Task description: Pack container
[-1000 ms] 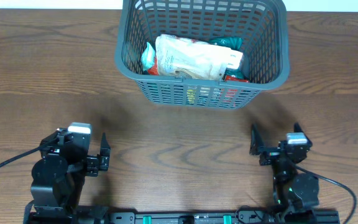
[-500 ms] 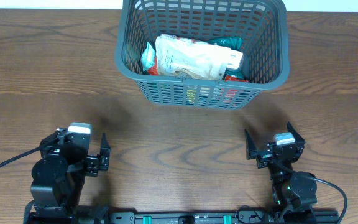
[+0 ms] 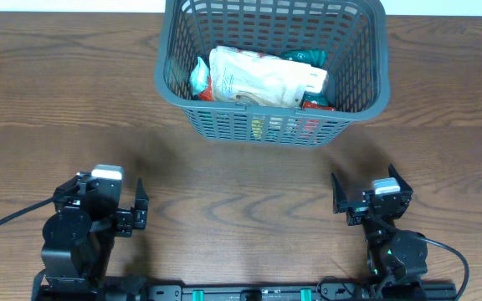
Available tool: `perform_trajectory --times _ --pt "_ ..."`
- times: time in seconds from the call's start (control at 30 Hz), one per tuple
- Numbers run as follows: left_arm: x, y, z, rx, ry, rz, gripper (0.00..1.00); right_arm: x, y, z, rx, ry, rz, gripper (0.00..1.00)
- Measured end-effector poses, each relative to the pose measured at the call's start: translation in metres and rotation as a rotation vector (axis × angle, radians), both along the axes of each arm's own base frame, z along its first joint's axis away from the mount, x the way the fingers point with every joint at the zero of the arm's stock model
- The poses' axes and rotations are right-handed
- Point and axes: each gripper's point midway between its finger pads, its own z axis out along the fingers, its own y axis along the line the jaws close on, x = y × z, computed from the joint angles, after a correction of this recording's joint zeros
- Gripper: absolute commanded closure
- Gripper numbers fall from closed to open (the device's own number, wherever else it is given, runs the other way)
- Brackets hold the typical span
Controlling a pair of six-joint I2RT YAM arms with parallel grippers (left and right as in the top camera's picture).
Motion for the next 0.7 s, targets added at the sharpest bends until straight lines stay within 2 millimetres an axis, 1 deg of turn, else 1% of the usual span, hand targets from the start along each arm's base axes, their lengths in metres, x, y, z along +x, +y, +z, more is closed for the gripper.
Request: perform_trajectory --times 0.7 --pt "0.0 0.0 0.0 0.0 0.0 0.0 0.01 0.0 -0.0003 0.0 0.004 0.0 -0.002 0.01"
